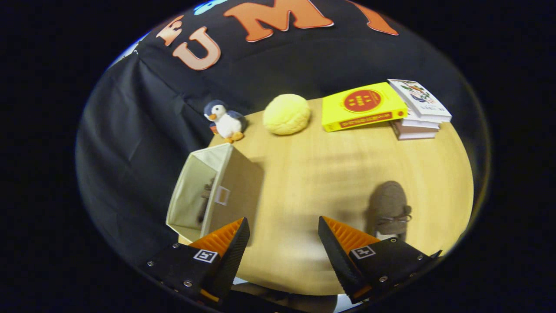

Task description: Open the storage box then place both shoes into the box .Put the left shoe in first, then the right shoe, with the right side of both shoes facing outward in a uniform manner.

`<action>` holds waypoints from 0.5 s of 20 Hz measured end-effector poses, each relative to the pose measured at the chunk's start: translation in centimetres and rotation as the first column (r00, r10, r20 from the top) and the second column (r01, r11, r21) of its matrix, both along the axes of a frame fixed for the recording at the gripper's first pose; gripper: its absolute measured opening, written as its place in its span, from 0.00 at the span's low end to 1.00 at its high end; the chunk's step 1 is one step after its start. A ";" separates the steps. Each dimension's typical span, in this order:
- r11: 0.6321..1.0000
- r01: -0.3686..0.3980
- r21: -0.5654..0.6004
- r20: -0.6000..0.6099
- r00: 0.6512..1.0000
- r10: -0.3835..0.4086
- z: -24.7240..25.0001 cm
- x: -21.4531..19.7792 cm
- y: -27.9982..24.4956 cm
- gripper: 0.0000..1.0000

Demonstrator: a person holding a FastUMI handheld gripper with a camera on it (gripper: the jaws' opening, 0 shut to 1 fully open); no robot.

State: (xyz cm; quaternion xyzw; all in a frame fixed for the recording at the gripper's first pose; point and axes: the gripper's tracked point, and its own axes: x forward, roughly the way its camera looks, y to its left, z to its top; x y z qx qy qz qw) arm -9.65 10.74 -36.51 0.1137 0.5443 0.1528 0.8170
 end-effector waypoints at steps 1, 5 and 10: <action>1.000 0.005 -0.017 -0.002 1.000 -0.005 -0.4 -0.3 -1.6 0.95; 0.990 0.047 -0.133 -0.020 0.999 -0.050 -3.2 -1.7 -9.6 0.95; 0.980 0.040 -0.197 -0.047 0.998 -0.050 -6.9 -2.2 -14.8 0.96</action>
